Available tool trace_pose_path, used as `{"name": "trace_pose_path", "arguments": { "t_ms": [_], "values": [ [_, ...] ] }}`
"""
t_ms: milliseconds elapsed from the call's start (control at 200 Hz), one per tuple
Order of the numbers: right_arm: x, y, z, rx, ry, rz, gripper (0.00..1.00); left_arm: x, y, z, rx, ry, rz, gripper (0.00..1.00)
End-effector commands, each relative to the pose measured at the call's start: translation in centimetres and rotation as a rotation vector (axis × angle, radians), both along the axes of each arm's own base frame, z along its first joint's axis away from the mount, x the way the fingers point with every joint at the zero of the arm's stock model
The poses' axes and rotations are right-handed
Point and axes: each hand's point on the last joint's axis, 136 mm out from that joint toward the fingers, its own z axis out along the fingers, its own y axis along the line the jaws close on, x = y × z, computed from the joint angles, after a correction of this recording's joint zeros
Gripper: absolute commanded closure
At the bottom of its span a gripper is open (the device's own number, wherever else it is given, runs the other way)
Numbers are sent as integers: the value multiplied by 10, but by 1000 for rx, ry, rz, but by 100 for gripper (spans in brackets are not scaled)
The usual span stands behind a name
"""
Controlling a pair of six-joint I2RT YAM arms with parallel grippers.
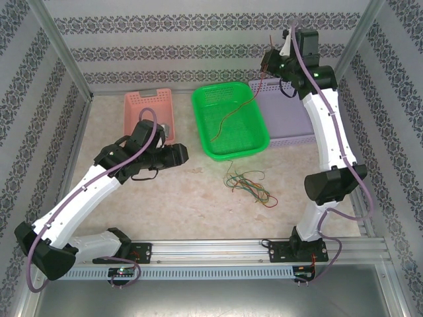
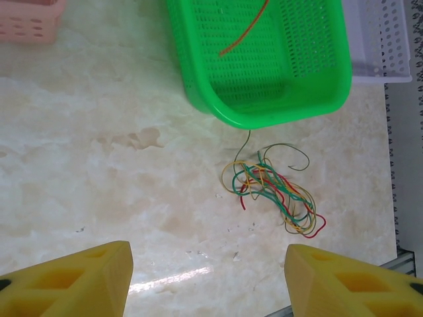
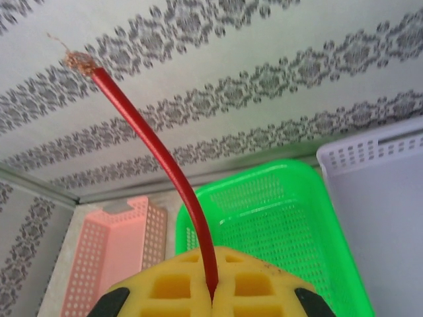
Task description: Untangle the cables
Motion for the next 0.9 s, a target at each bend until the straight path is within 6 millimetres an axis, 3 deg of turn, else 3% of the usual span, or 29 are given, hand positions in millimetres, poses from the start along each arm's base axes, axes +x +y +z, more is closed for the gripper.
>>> {"name": "trace_pose_path", "arguments": {
  "t_ms": [0, 160, 300, 410, 440, 520, 600, 734, 819, 894],
  "values": [
    [7, 10, -41, 18, 95, 60, 100, -7, 9, -10, 3, 38, 38, 38],
    [45, 50, -128, 21, 271, 194, 100, -10, 3, -14, -39, 64, 36, 39],
    [58, 75, -203, 6, 415, 244, 100, -16, 12, -8, -25, 49, 57, 40],
    [67, 78, -223, -14, 420, 227, 100, -21, 19, 0, -34, 31, 81, 40],
    [69, 78, -226, -12, 426, 222, 96, -23, 21, 1, -38, 29, 87, 40],
    [74, 77, -226, -14, 433, 212, 68, -26, 23, 4, -50, 26, 99, 40],
    [72, 73, -209, -48, 409, 197, 51, -28, 24, 5, -53, 27, 103, 40],
    [57, 56, -148, -116, 306, 139, 40, -30, 24, -1, -61, 40, 105, 39],
    [36, 38, -113, -169, 262, 78, 36, -27, 17, -10, -77, 57, 96, 38],
    [12, 20, -95, -214, 250, 22, 35, -23, 10, -19, -89, 79, 86, 38]
  ]
}}
